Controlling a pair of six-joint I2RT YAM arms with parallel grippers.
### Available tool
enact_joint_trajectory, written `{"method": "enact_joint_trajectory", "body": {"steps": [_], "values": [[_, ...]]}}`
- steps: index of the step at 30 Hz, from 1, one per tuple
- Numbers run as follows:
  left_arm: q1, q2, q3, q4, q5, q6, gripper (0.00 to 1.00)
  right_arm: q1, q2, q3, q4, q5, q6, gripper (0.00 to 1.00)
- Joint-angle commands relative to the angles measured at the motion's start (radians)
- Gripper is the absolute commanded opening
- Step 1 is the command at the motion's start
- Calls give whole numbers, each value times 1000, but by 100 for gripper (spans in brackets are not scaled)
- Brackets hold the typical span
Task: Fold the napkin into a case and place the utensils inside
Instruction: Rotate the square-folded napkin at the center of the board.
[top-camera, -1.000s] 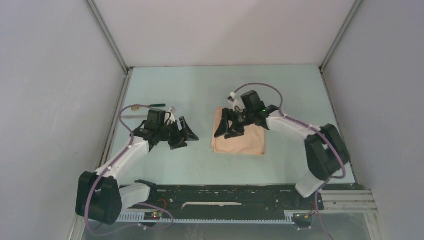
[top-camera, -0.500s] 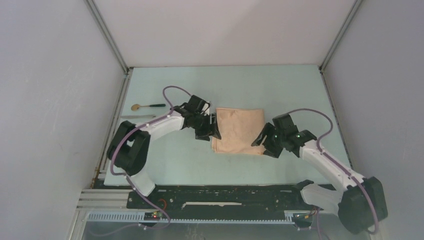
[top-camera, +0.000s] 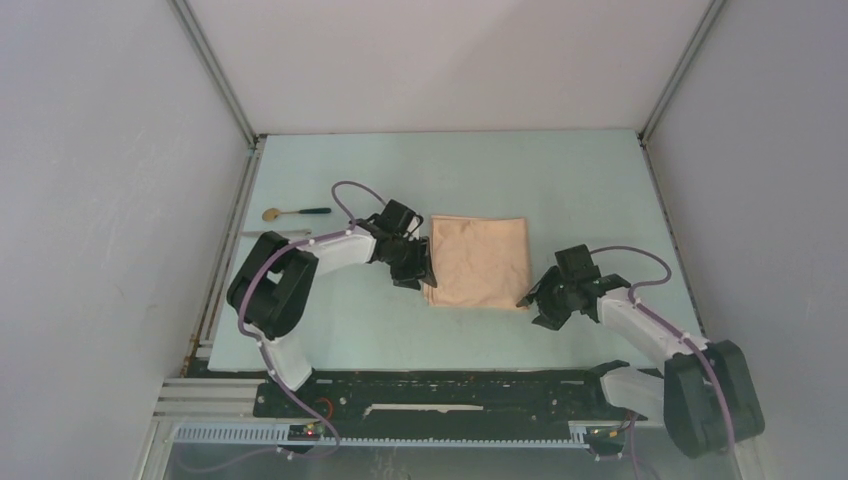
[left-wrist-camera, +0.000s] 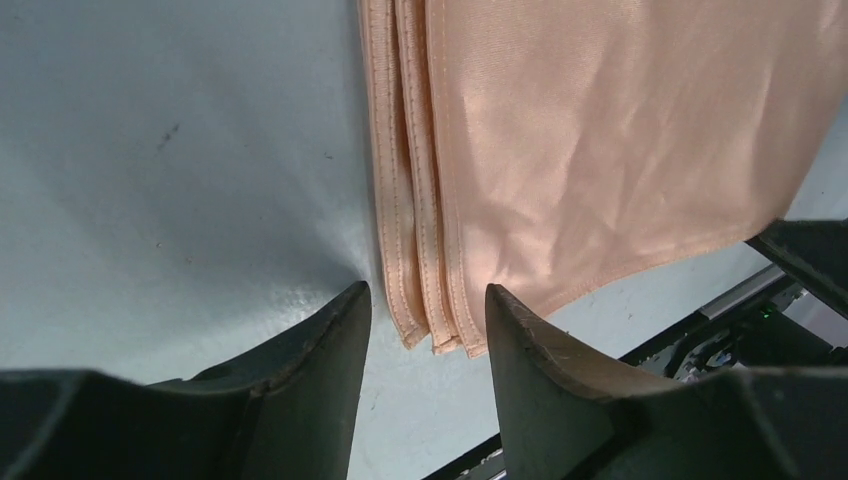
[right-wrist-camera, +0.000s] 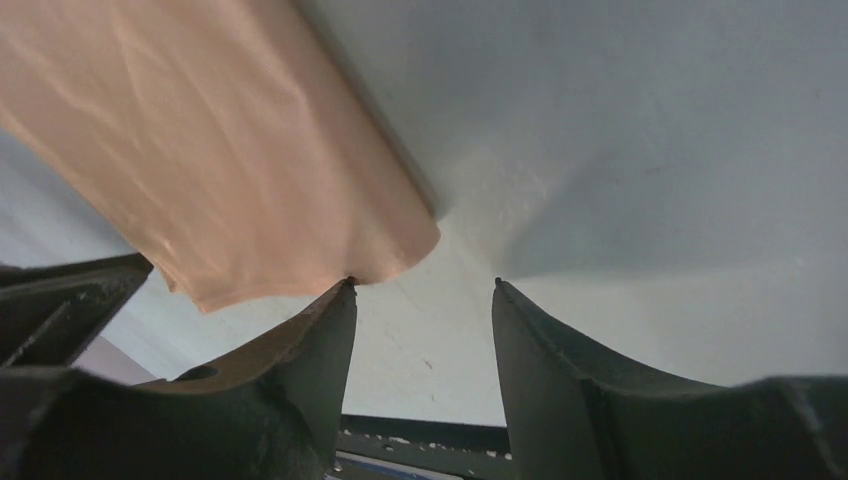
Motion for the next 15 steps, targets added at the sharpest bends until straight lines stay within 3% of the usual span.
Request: {"method": "enact_joint_trajectory", "body": {"steps": [1, 8, 15], "values": [[-6, -58, -42, 46, -25, -6, 55, -27, 96, -7, 147, -50, 26, 59], [10, -182, -69, 41, -47, 0, 55, -40, 174, -13, 211, 2, 22, 49], [76, -251, -13, 37, -4, -6, 58, -177, 283, 63, 245, -16, -129, 8]]}}
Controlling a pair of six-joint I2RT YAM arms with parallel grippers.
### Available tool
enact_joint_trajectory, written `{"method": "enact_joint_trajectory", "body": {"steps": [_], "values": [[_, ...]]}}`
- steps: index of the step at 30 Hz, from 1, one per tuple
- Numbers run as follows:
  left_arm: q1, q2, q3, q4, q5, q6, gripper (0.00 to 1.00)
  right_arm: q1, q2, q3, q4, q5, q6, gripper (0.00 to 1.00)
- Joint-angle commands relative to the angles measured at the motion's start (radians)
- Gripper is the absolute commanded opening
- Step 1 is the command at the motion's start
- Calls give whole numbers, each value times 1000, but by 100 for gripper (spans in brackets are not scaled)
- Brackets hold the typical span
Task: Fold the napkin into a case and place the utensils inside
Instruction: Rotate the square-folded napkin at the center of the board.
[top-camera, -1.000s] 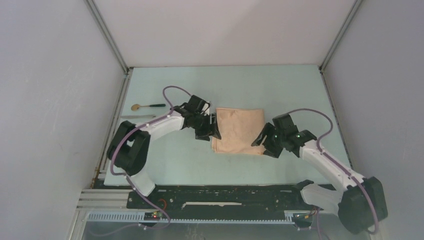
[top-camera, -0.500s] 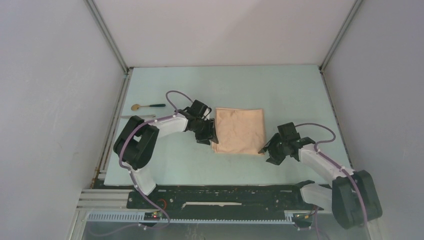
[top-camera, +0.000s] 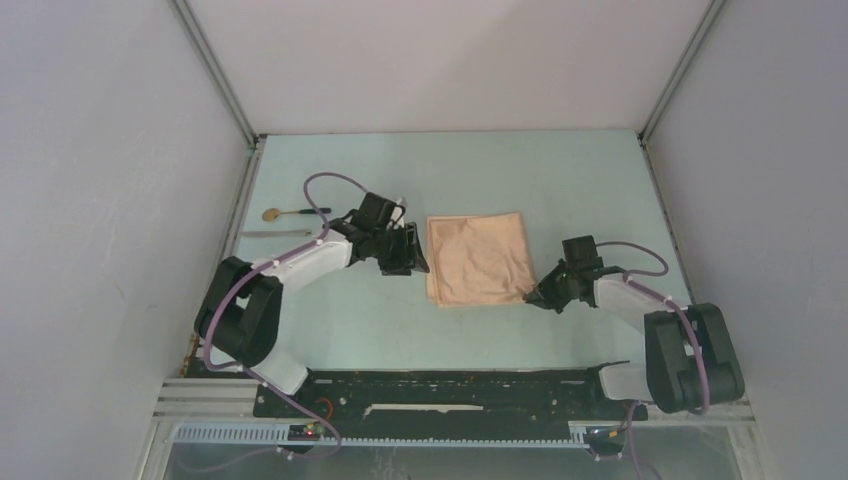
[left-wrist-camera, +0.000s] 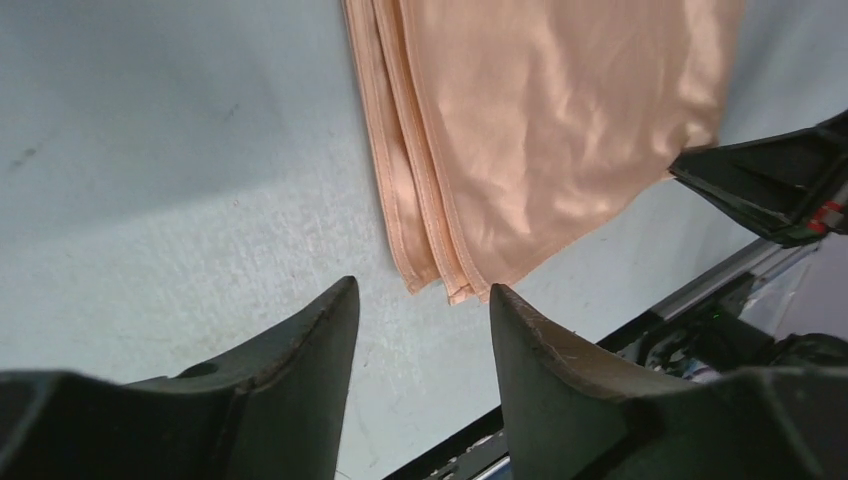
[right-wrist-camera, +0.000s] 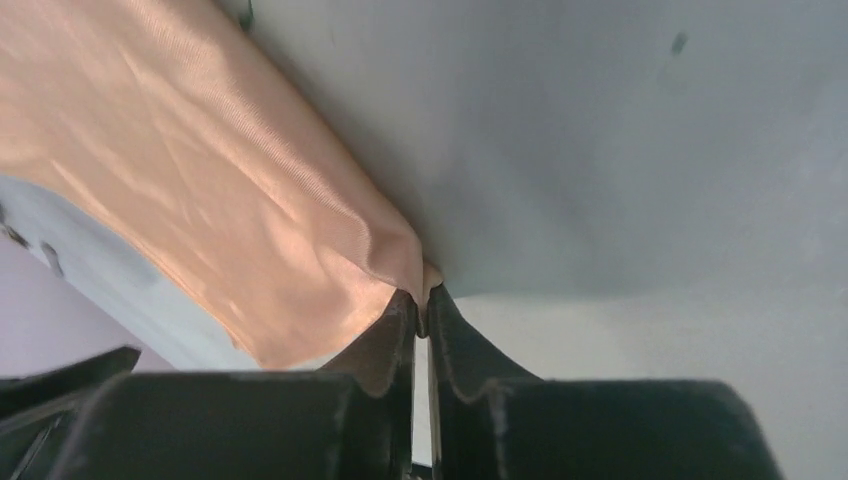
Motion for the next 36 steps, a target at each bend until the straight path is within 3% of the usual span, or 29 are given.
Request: {"method": "enact_joint_trajectory", "body": {"steps": [1, 5, 11, 15, 18, 22, 27, 31, 33, 36], "values": [[42, -36, 81, 5, 25, 1, 62, -79, 87, 106, -13, 65, -142, 6], [66, 50, 215, -10, 21, 4, 76, -116, 193, 290, -70, -13, -250, 2], [91, 257, 437, -52, -22, 21, 83, -159, 482, 606, -86, -40, -494, 0], [102, 403, 608, -170, -119, 113, 84, -158, 575, 794, -140, 0, -622, 32], [119, 483, 692, -237, -112, 171, 83, -159, 539, 871, -272, 116, -673, 57], [143, 559, 744, -305, -51, 218, 78, -152, 412, 808, -338, 52, -696, 71], [152, 609, 741, -326, -5, 247, 77, -87, 195, 534, -230, -106, -646, 75], [152, 627, 732, -326, 38, 226, 66, -22, 114, 375, -189, -125, -599, 72], [152, 620, 700, -299, 54, 195, 51, -11, 83, 324, -167, -137, -579, 71], [149, 583, 604, -212, 100, 117, 44, -7, 53, 293, -152, -150, -564, 69]]}}
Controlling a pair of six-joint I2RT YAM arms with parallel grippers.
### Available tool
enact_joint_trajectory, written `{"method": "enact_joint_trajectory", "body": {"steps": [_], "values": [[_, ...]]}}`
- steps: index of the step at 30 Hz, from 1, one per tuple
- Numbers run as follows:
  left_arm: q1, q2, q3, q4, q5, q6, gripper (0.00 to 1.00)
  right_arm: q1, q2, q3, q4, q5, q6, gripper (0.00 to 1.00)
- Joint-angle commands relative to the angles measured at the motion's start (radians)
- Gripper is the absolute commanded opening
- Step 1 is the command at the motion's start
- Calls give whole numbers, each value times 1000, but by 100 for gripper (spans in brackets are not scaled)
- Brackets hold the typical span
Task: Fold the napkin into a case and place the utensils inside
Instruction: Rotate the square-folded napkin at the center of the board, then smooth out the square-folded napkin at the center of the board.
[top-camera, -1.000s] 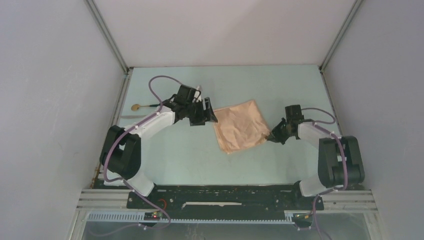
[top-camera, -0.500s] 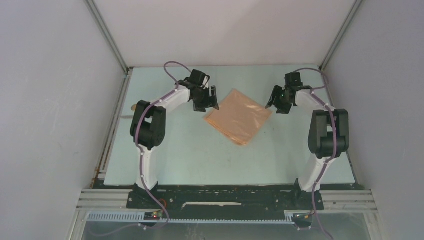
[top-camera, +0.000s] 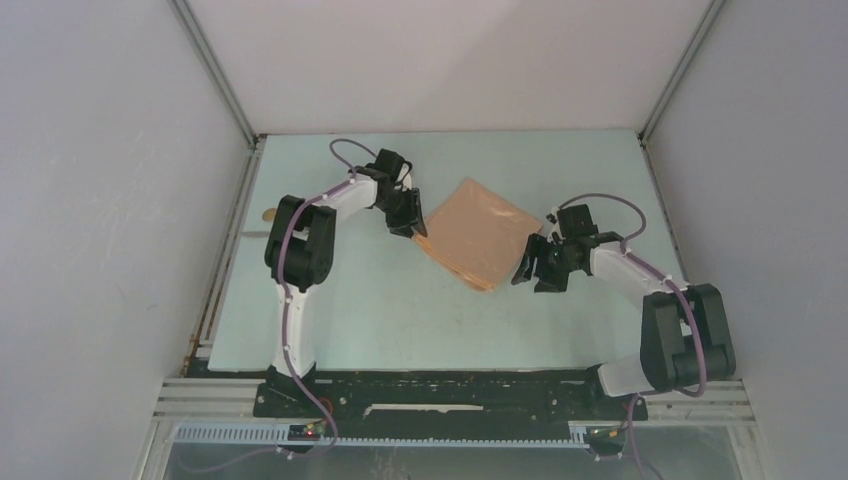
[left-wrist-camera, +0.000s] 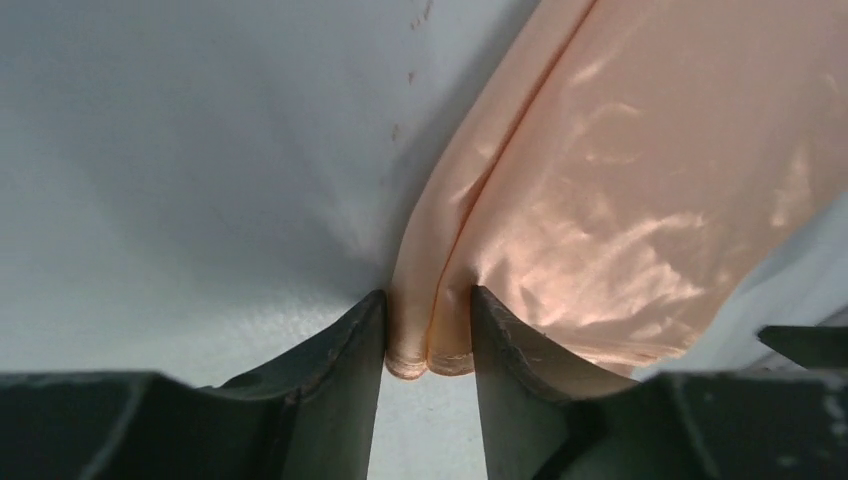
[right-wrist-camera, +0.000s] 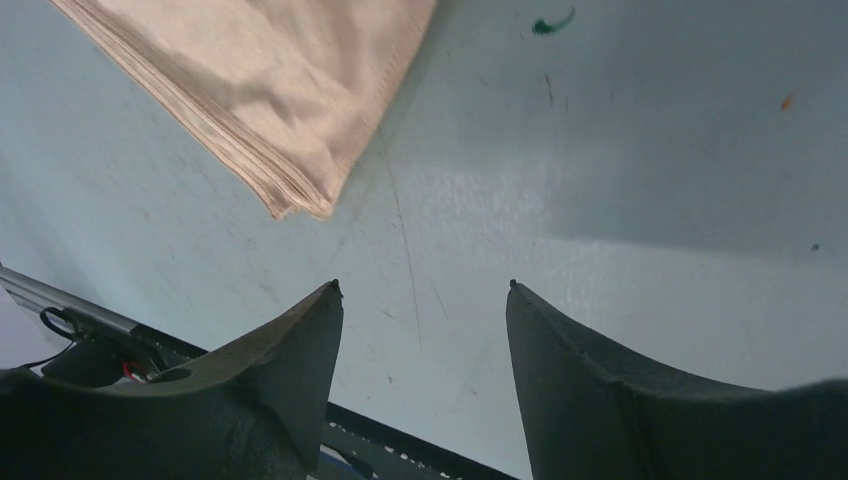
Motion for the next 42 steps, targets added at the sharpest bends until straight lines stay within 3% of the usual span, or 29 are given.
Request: {"method": "enact_joint_trajectory", "body": {"steps": [1, 5, 8, 12, 15, 21, 24, 31, 36, 42], "values": [[-11, -51, -143, 112, 86, -100, 42, -1, -70, -25, 60, -26, 44, 69], [-44, -172, -361, 321, 125, -280, 40, -6, -85, -48, 59, -9, 52, 69], [-93, -253, -576, 594, 166, -467, 37, -37, -107, -97, 84, -22, 72, 71], [-198, -320, -731, 781, 145, -629, 37, -87, -116, -145, 108, -70, 76, 72], [-243, -368, -790, 785, 120, -640, 42, -107, -115, -160, 108, -77, 66, 74], [-175, -571, -890, 579, 14, -481, 71, -214, -92, -194, 144, -152, 67, 75], [-156, -639, -904, 526, 10, -448, 74, -250, -67, -194, 165, -178, 64, 75], [-189, -553, -864, 704, 172, -571, 40, -297, 15, -192, 250, -234, 77, 65], [-209, -518, -809, 710, 154, -577, 44, -304, 84, -174, 268, -241, 59, 56], [-245, -517, -800, 674, 107, -548, 40, -320, 90, -175, 273, -246, 57, 50]]}}
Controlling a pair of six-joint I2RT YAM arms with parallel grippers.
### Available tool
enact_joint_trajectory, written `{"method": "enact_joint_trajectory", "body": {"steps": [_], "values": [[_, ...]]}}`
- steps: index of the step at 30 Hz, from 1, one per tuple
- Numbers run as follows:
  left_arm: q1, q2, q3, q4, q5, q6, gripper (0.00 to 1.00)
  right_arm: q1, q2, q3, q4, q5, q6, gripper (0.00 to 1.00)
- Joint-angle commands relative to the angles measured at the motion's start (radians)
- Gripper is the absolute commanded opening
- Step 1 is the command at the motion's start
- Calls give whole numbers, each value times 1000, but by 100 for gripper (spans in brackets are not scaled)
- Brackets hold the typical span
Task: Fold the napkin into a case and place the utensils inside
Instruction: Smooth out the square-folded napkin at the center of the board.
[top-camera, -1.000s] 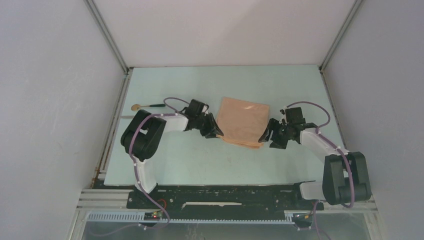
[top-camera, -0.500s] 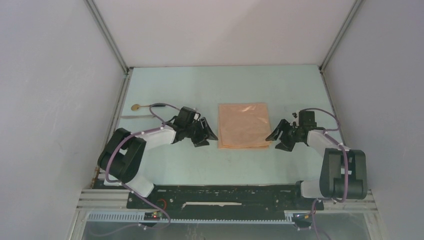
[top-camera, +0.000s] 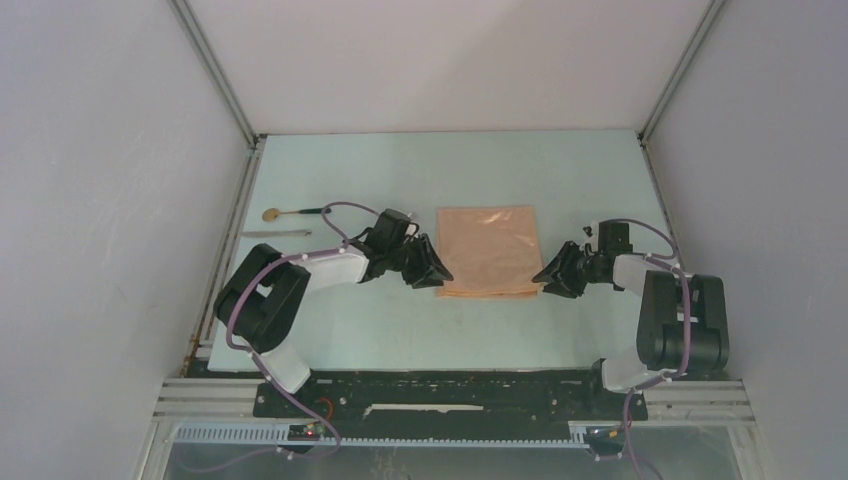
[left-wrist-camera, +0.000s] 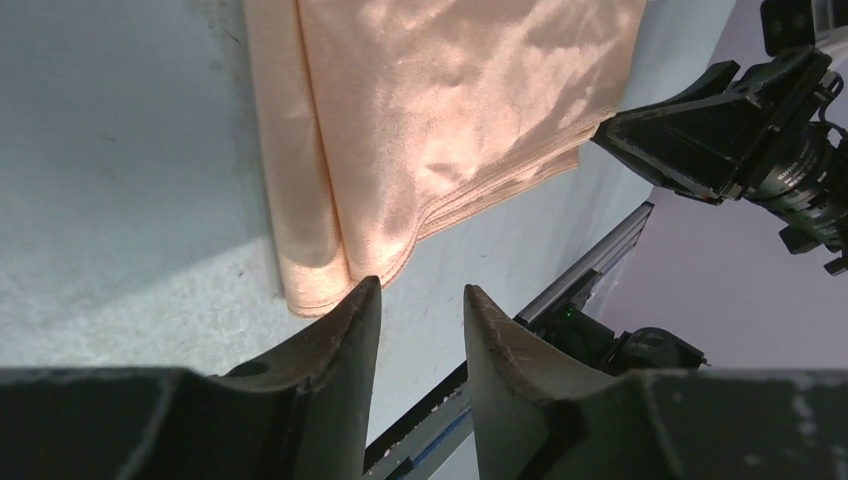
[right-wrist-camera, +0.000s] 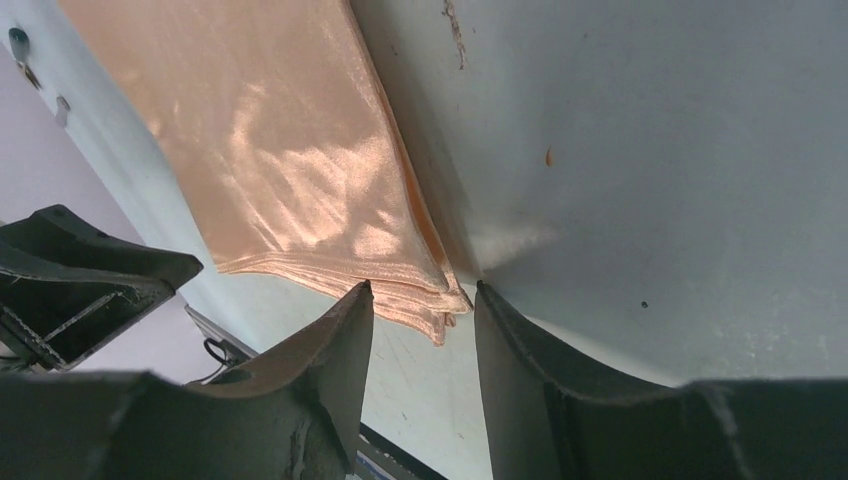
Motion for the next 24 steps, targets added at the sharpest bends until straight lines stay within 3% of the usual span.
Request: {"method": "enact_joint_trajectory", "body": {"steps": [1, 6, 12, 16, 21, 24], "values": [[-28, 0, 24, 13, -18, 9, 39, -16, 7, 13, 24, 12, -10, 50], [-33, 27, 40, 9, -15, 11, 41, -23, 11, 13, 23, 6, -15, 51], [-44, 54, 59, -24, -26, 14, 34, -24, 8, 12, 21, 1, -21, 51], [-44, 15, 47, -55, -71, 38, 38, -23, -3, 12, 15, 3, -27, 50], [-43, -23, 18, -68, -100, 59, 50, -23, 0, 13, 16, 3, -31, 50], [-44, -1, 8, -59, -82, 62, 49, -22, 4, 12, 20, -4, -30, 49]]}}
